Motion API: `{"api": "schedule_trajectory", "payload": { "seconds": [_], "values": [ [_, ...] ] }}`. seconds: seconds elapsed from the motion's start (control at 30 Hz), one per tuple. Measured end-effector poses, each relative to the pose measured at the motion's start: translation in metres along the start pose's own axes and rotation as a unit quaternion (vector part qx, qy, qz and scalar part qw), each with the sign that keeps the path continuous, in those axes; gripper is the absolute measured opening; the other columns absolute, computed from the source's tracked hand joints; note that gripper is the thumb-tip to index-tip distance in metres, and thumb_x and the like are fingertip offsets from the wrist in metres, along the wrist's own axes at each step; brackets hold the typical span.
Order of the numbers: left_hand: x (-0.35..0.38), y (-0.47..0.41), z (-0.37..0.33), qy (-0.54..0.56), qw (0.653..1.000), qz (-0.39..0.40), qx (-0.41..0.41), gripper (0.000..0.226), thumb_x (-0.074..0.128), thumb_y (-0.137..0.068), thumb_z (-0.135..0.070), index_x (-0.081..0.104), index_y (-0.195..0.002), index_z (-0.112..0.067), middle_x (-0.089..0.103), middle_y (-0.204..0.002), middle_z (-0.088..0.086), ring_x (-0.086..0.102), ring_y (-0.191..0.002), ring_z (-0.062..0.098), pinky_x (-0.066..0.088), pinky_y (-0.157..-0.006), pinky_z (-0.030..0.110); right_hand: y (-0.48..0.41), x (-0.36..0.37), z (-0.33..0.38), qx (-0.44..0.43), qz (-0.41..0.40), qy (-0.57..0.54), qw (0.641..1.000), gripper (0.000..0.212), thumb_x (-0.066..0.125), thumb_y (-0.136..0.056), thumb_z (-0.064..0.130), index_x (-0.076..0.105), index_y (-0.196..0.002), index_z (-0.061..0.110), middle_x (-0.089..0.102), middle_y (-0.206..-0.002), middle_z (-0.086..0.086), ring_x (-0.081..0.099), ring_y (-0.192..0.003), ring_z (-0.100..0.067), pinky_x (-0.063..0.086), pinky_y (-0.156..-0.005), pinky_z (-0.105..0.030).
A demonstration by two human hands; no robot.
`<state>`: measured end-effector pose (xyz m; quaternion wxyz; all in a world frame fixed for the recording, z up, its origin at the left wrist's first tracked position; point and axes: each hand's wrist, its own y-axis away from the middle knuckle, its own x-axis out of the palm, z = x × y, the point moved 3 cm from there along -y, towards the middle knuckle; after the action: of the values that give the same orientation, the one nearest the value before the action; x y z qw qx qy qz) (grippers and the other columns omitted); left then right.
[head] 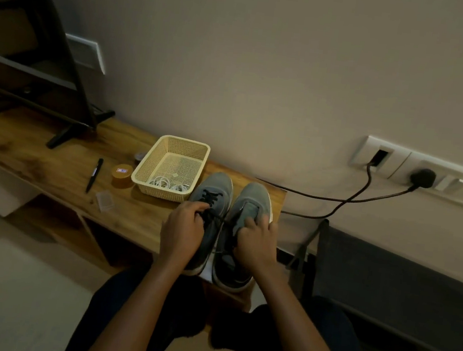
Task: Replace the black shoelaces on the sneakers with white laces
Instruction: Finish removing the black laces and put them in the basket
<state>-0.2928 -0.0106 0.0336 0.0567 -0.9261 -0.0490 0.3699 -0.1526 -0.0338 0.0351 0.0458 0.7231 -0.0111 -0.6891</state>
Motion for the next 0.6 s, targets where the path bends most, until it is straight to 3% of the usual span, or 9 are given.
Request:
{"api": "schedule_trajectory", "payload": {
  "seconds": [0.1,0.17,0.23,0.3,0.37,0.5,0.6],
  "values": [
    [-0.002,0.001,0.003,0.033,0.999,0.003,0.002,0.033,0.045,-0.094,-0.006,0.061,-0.121,-0.018,0.060,-0.122,0.001,0.055,-0.111,0.017,0.047,-0.087,0.031,-0.009,-0.004,0.006,-0.024,0.065,0.046,0.997,0.027,0.047,-0.091,0.027,0.062,-0.109,0.013,0.052,-0.123,-0.009,0.030,-0.124,-0.032,0.022,-0.102,-0.042],
    [-0.002,0.002,0.001,0.030,0.999,0.006,0.026,0.037,0.044,-0.093,-0.005,0.058,-0.125,-0.018,0.057,-0.126,0.001,0.052,-0.113,0.018,0.045,-0.088,0.031,-0.014,-0.015,0.004,-0.036,0.084,0.014,0.996,0.019,0.049,-0.091,0.024,0.063,-0.095,0.012,0.059,-0.108,-0.009,0.041,-0.117,-0.031,0.028,-0.098,-0.042],
    [0.001,0.002,0.000,-0.029,0.998,0.025,0.054,0.044,0.045,-0.091,-0.004,0.053,-0.131,-0.021,0.052,-0.132,-0.001,0.045,-0.118,0.021,0.041,-0.095,0.036,-0.015,-0.027,-0.007,-0.013,0.050,-0.116,0.992,0.019,0.052,-0.088,0.017,0.054,-0.071,0.009,0.056,-0.076,-0.008,0.057,-0.091,-0.029,0.041,-0.075,-0.037],
    [0.005,0.001,0.000,-0.108,0.990,0.067,0.060,0.049,0.048,-0.091,-0.010,0.047,-0.136,-0.028,0.044,-0.139,-0.006,0.037,-0.124,0.021,0.034,-0.100,0.039,-0.010,-0.035,-0.029,0.064,-0.033,-0.250,0.966,0.025,0.054,-0.086,0.011,0.055,-0.063,0.001,0.053,-0.064,-0.012,0.058,-0.066,-0.026,0.041,-0.057,-0.035],
    [0.009,-0.001,0.001,-0.153,0.983,0.098,0.039,0.046,0.054,-0.092,-0.020,0.046,-0.135,-0.034,0.037,-0.142,-0.007,0.032,-0.128,0.021,0.029,-0.101,0.041,0.002,-0.032,-0.048,0.120,-0.066,-0.329,0.934,0.024,0.055,-0.090,0.015,0.063,-0.074,-0.002,0.061,-0.071,-0.016,0.056,-0.063,-0.022,0.046,-0.059,-0.034],
    [0.010,-0.004,-0.003,-0.177,0.983,0.016,0.038,0.020,0.062,-0.088,-0.030,0.066,-0.107,-0.032,0.047,-0.129,-0.009,0.037,-0.123,0.017,0.024,-0.097,0.035,0.028,0.003,-0.043,0.147,0.153,-0.417,0.884,0.029,0.064,-0.087,0.030,0.048,-0.103,0.013,0.057,-0.095,-0.007,0.061,-0.088,-0.025,0.053,-0.076,-0.039],
    [0.012,-0.002,-0.012,-0.146,0.986,-0.026,0.074,0.015,0.063,-0.088,-0.030,0.069,-0.101,-0.027,0.052,-0.112,-0.007,0.043,-0.110,0.016,0.029,-0.091,0.032,0.030,0.006,-0.034,0.191,0.085,-0.556,0.804,0.025,0.066,-0.084,0.005,0.047,-0.100,0.008,0.057,-0.084,-0.010,0.061,-0.063,-0.025,0.056,-0.060,-0.038]
  ]
}}
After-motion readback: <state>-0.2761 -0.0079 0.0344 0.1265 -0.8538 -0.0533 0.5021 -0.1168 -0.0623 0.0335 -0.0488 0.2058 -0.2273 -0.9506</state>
